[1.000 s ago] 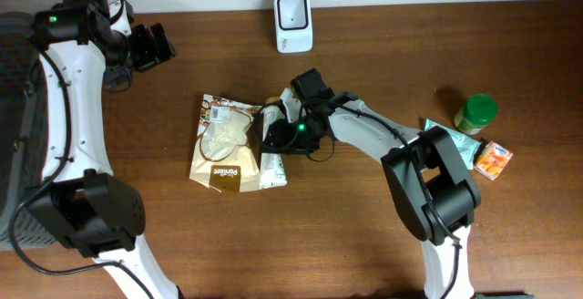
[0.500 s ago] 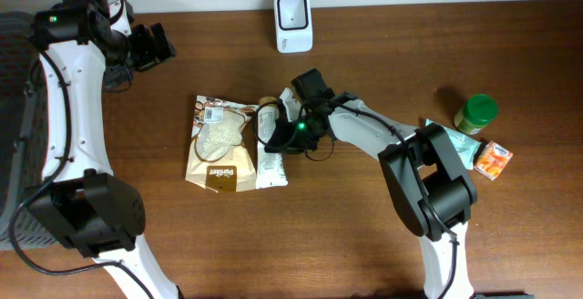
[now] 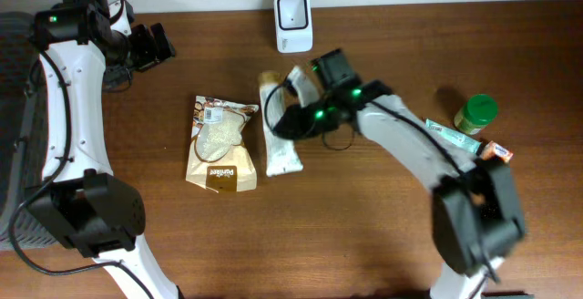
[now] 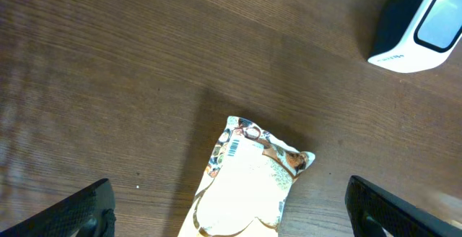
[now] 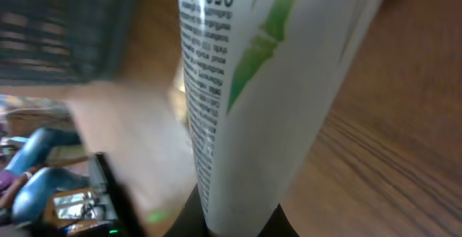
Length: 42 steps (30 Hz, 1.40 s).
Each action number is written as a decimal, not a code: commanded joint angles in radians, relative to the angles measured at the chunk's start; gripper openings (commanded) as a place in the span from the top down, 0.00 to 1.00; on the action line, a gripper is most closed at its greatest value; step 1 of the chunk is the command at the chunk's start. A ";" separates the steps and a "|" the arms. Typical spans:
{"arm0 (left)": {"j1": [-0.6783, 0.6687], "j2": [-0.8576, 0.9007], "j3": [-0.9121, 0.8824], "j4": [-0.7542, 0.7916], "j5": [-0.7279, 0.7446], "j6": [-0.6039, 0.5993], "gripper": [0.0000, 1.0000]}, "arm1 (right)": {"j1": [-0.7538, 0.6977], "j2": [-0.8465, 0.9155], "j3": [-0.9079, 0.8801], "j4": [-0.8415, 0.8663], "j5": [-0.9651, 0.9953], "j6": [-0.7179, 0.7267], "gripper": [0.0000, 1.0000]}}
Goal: Scan the item barcode
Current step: 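Raise the white tube with the right gripper to the scanner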
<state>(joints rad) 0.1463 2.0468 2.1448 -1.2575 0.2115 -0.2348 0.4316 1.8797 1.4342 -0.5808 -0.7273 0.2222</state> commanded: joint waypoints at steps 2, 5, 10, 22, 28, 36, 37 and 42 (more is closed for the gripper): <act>0.003 0.004 -0.001 -0.001 0.001 0.005 0.01 | -0.074 -0.135 0.015 0.009 -0.219 -0.032 0.96; 0.003 0.004 -0.001 -0.001 0.001 0.005 0.01 | -0.124 -0.161 0.015 0.009 -0.329 -0.031 0.96; 0.003 0.004 -0.001 -0.001 0.001 0.005 0.01 | -0.214 -0.178 0.015 0.009 -0.521 -0.031 0.96; 0.003 0.004 -0.001 -0.001 0.000 0.005 0.01 | -0.267 -0.180 0.015 0.008 -0.583 -0.027 0.96; 0.003 0.004 -0.001 -0.001 0.001 0.005 0.01 | -0.267 -0.180 0.018 0.009 -0.583 0.002 0.96; 0.003 0.004 -0.001 -0.001 0.001 0.005 0.01 | -0.223 -0.177 0.233 -0.080 -0.391 0.044 0.96; 0.003 0.004 -0.001 -0.001 0.001 0.005 0.01 | -0.220 -0.176 0.269 -0.103 -0.352 0.042 0.96; 0.003 0.004 -0.001 -0.001 0.001 0.005 0.01 | -0.187 -0.156 0.439 -0.218 -0.127 -0.053 0.96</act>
<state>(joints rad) 0.1463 2.0468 2.1448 -1.2579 0.2115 -0.2348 0.2203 1.7531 1.7786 -0.7811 -1.0206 0.2409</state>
